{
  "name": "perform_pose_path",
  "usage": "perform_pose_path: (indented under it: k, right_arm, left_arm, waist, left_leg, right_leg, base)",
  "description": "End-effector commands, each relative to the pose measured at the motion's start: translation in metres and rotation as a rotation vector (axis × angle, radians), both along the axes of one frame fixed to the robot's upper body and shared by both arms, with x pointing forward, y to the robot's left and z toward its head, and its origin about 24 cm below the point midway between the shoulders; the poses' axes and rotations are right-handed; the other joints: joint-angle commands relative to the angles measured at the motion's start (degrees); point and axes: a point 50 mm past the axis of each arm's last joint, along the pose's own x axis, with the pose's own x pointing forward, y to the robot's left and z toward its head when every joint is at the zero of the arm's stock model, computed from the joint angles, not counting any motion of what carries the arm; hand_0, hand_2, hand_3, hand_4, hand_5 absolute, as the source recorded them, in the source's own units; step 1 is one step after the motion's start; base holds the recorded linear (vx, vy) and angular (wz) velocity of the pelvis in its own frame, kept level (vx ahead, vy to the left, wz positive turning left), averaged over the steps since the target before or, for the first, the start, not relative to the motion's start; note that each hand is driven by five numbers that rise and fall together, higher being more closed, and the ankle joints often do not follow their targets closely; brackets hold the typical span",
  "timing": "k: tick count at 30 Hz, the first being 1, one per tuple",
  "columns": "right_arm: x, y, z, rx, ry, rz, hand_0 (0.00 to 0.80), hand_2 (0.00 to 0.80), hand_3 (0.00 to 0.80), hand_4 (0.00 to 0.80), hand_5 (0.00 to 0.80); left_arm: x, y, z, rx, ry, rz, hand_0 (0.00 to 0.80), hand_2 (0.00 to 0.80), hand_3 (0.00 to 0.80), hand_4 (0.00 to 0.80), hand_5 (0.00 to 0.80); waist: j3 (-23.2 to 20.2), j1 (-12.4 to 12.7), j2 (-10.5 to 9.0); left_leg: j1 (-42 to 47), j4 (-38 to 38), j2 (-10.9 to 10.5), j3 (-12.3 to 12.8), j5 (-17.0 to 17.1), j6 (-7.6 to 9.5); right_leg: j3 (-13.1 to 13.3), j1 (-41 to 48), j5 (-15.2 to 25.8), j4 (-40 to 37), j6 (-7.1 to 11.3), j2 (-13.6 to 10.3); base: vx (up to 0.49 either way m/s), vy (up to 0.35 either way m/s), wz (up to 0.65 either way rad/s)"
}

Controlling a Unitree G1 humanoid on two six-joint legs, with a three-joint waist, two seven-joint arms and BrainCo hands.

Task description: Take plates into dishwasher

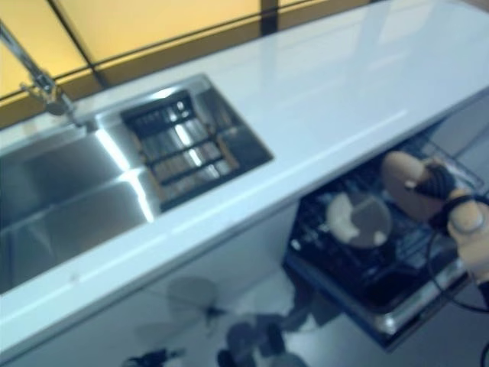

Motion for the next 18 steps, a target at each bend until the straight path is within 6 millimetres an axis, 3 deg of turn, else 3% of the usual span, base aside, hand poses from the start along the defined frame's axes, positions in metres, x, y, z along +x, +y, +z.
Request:
perform_pose_path:
  k: [1,11,18]
  right_arm:
    - [0.014,0.010,0.023,0.009,-0.109,0.010,0.800,0.800,0.800,0.800,0.800]
    - [0.022,0.020,0.026,-0.162,-0.080,0.006,0.800,0.800,0.800,0.800,0.800]
    - [0.023,0.025,-0.001,-0.271,0.000,-0.002,0.800,0.800,0.800,0.800,0.800]
  left_arm:
    - [-0.007,0.015,0.000,0.037,0.034,0.023,0.000,0.000,0.000,0.000,0.000]
    - [0.001,0.008,0.001,0.023,0.007,0.021,0.000,0.000,0.000,0.000,0.000]
    - [0.003,0.003,0.001,0.007,0.003,0.014,0.000,0.000,0.000,0.000,0.000]
  waist:
    - [-2.1,2.5,-1.54]
    - [-1.2,2.8,-0.03]
    - [-0.7,2.7,1.08]
  left_leg:
    - [1.9,0.0,-2.7,-3.5,-5.9,1.83]
    - [1.3,0.0,-3.0,-3.7,-5.5,1.55]
    - [1.0,0.0,-3.0,-3.6,-5.4,1.41]
  right_leg:
    - [-2.1,-0.4,-2.3,0.1,1.65,3.0]
    - [-2.5,-0.8,-2.3,0.1,1.61,2.6]
    - [-2.8,-1.1,-2.4,0.1,1.65,2.4]
  base:
    - [-0.024,-0.014,0.13]
    - [-0.007,-0.005,0.03]
    - [-0.003,-0.001,0.00]
